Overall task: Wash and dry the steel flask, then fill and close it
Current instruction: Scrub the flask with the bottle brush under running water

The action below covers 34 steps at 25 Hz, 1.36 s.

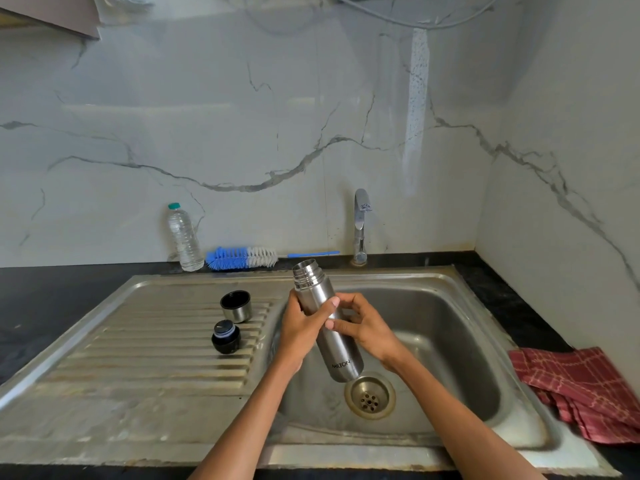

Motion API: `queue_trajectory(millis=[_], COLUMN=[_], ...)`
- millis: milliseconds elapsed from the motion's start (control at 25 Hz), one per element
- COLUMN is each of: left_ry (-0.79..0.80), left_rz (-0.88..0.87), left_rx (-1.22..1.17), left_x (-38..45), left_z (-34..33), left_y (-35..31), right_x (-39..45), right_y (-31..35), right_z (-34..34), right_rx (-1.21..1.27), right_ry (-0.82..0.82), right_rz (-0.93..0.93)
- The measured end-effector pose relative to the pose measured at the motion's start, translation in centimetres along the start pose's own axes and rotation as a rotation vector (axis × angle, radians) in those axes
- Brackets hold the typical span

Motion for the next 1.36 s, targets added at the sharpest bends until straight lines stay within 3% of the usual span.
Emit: queue_trajectory(millis=[160, 280, 480, 680, 800, 1240, 1360], left_ry=[-0.158, -0.207, -0.240, -0.214, -0.202, -0.228, -0.208], left_rz=[-0.062, -0.083, -0.158, -0.142, -0.162, -0.169, -0.160], left_rx=[0.040, 0.052, -0.027, -0.077, -0.058, 0.008, 0.028], left_x=[-0.1, 0.1, 0.8, 2.2, 2.4, 2.3, 2.0], left_z=[2.3, 3.6, 5.0, 4.8, 4.5, 4.6, 4.1], left_y=[-1.9, -2.8, -3.5, -2.1, -1.8, -2.1, -2.4], right_x=[1.7, 5.3, 13.3, 21.5, 24.7, 25.6, 21.8], right_y=[-0.5, -2.2, -1.3, -1.4, -2.3, -2.1, -0.5], right_z=[2.0, 3.6, 2.3, -0.1, -0.8, -1.7, 1.5], right_rx=[-0.010, -0.359, -0.923, -1.198, -1.341, -1.449, -1.396], right_ry=[-0.113, -0.200, -0.058, 0.022, -0.029, -0.127, -0.291], right_rz=[-0.037, -0.075, 0.029, 0.090, 0.114, 0.225, 0.240])
Point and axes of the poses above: each hand's wrist, its own x-axis towards the middle knuckle, its own z-axis out of the back of the hand, y = z × x, the point moved 9 cm from there along x, towards the middle knuckle, and after that the axes turned 15 degrees about -x, right-handed, at the moved point
